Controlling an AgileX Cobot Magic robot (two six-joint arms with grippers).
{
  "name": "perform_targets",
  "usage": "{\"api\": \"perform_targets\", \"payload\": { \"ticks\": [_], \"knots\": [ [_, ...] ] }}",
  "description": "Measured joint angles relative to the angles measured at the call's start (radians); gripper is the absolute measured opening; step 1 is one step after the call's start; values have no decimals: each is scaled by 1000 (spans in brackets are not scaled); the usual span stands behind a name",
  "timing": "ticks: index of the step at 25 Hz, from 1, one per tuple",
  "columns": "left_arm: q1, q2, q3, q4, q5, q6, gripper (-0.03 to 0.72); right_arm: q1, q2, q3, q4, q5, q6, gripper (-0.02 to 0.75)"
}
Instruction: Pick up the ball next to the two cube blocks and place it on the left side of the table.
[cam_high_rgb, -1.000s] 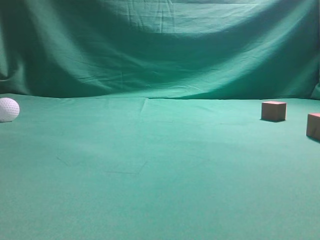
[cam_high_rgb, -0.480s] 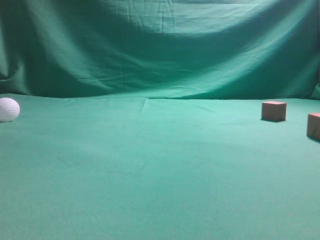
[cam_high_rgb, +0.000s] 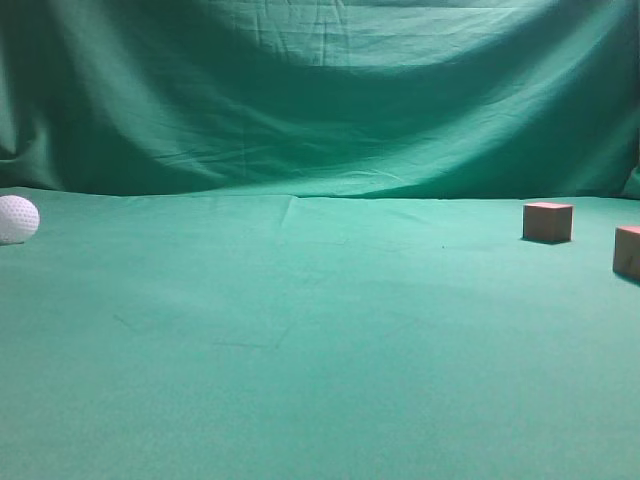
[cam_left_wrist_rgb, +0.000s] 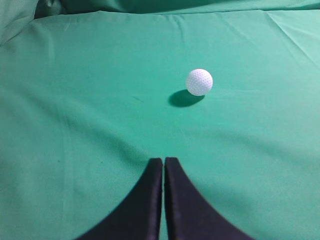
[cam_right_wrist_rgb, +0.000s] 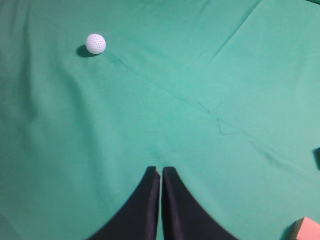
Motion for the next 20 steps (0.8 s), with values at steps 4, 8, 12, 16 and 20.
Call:
{"api": "perform_targets", "payload": {
  "ticks": [4,8,12,16,20],
  "knots": [
    [0,0,0,0,0,0,0,0,-140,86,27,-31,13,0],
    [0,0,0,0,0,0,0,0,-257,91,57,48,24,0],
    [0,0,0,0,0,0,0,0,-322,150,20,46,28,0],
    [0,0,0,0,0,0,0,0,-381,231,-45,8,61,0],
    [0,0,0,0,0,0,0,-67,-451,315,-107,-42,115,0]
  ]
}}
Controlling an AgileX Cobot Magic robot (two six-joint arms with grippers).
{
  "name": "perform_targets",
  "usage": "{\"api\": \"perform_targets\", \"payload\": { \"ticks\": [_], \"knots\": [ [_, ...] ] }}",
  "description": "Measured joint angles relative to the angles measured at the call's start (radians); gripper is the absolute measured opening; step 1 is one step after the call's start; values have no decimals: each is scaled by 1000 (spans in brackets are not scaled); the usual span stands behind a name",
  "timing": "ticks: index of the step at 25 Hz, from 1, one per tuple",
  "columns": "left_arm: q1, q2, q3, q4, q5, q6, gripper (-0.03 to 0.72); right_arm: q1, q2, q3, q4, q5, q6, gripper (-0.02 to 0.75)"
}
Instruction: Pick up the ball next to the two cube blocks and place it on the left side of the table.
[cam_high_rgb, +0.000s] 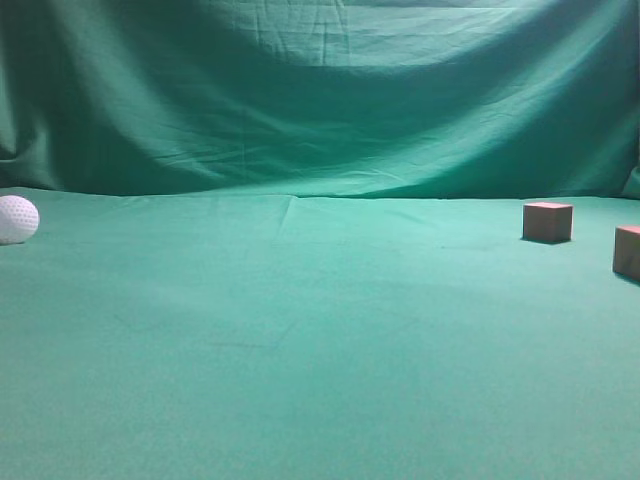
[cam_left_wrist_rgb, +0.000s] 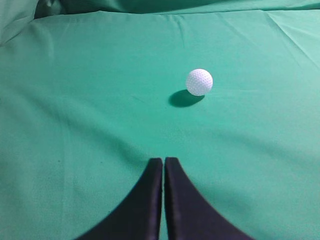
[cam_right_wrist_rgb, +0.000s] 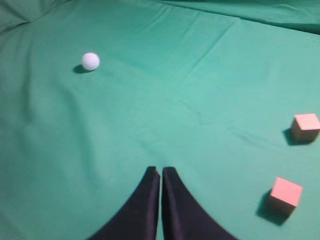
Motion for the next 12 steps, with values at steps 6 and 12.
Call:
{"api": "perform_targets", "payload": {
  "ticks": [6,12],
  "knots": [
    [0,0,0,0,0,0,0,-224,-181,170,-50,-47,13,0],
    [0,0,0,0,0,0,0,-410,-387,335,-76,-115,3,0]
  ]
}}
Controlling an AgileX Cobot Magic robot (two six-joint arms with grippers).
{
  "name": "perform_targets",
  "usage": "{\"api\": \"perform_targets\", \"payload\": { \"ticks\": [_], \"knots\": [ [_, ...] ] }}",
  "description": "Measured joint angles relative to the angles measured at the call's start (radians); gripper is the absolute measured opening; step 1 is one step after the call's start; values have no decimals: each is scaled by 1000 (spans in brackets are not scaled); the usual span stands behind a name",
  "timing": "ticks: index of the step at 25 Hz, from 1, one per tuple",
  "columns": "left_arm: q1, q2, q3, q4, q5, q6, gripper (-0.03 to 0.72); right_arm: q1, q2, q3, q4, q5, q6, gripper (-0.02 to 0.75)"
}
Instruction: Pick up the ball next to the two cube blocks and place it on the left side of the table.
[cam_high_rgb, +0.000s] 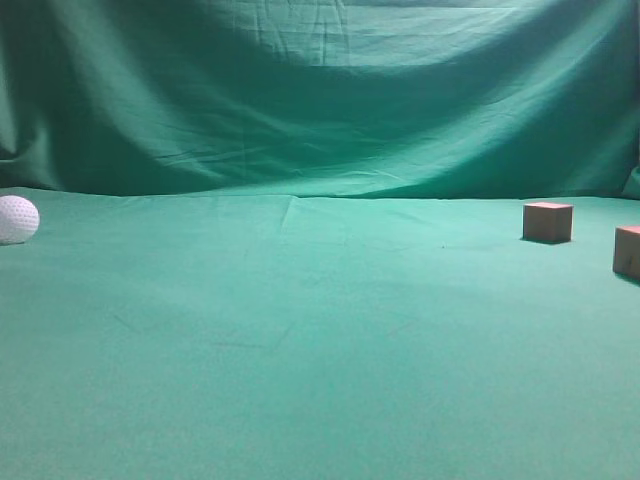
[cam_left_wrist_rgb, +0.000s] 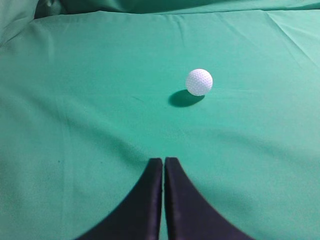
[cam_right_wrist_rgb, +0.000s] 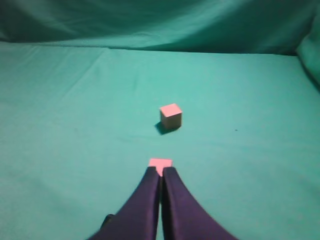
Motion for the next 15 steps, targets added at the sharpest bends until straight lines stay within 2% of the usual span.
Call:
{"api": "perform_targets", "payload": {
  "ticks": [6,15],
  "knots": [
    [0,0,0,0,0,0,0,-72,-73,126,-16,-4,-8,0],
    [0,0,0,0,0,0,0,-80,-73,128,-21,-12,-41,0]
  ]
}}
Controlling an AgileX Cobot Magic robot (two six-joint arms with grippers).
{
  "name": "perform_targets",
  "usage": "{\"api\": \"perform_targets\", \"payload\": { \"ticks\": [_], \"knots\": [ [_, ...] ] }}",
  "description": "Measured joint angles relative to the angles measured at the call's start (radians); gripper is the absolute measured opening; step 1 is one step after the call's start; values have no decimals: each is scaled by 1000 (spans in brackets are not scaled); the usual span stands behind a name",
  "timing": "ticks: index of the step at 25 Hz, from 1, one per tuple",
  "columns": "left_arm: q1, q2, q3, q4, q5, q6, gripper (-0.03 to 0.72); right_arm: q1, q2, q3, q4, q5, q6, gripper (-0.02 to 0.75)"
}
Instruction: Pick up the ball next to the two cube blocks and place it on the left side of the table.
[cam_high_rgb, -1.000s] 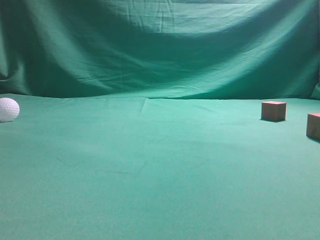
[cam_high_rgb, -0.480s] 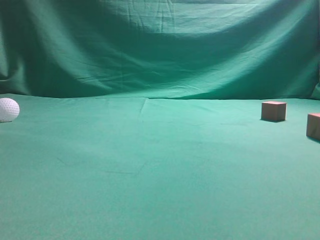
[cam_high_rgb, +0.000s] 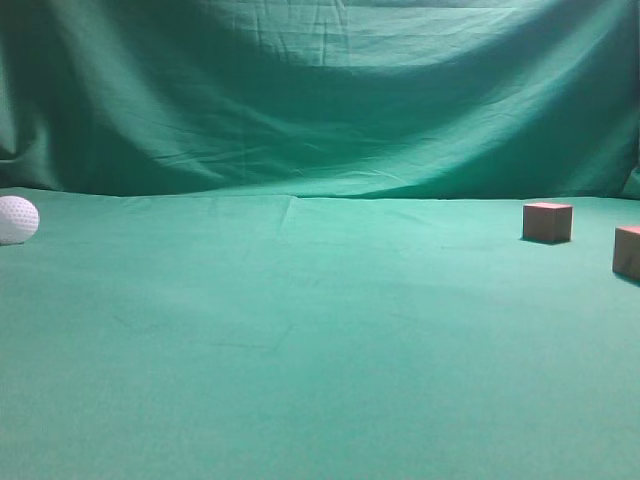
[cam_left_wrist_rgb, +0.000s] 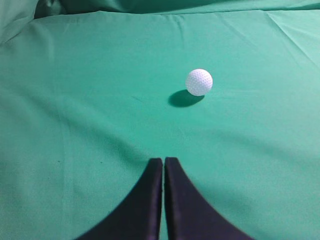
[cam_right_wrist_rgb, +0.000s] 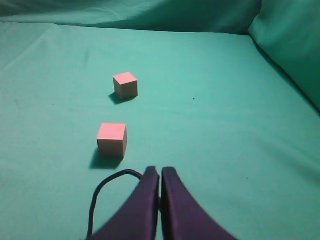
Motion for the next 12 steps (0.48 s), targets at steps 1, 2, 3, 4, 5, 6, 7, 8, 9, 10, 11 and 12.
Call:
{"api": "perform_targets", "payload": {
  "ticks": [1,2,3,4,5,6,7,8,9,10,11,12],
  "knots": [
    [0,0,0,0,0,0,0,0,0,0,0,2,0,0],
    [0,0,0,0,0,0,0,0,0,0,0,4,0,0],
    [0,0,0,0,0,0,0,0,0,0,0,4,0,0],
    [0,0,0,0,0,0,0,0,0,0,0,4,0,0],
    [0,0,0,0,0,0,0,0,0,0,0,4,0,0],
    [0,0,0,0,0,0,0,0,0,0,0,4,0,0],
    [0,0,0,0,0,0,0,0,0,0,0,4,0,0],
    [0,0,0,0,0,0,0,0,0,0,0,4,0,0],
    [0,0,0,0,0,0,0,0,0,0,0,4,0,0],
    [0,0,0,0,0,0,0,0,0,0,0,4,0,0],
    [0,0,0,0,0,0,0,0,0,0,0,4,0,0],
    [0,0,0,0,0,0,0,0,0,0,0,4,0,0]
  ]
}}
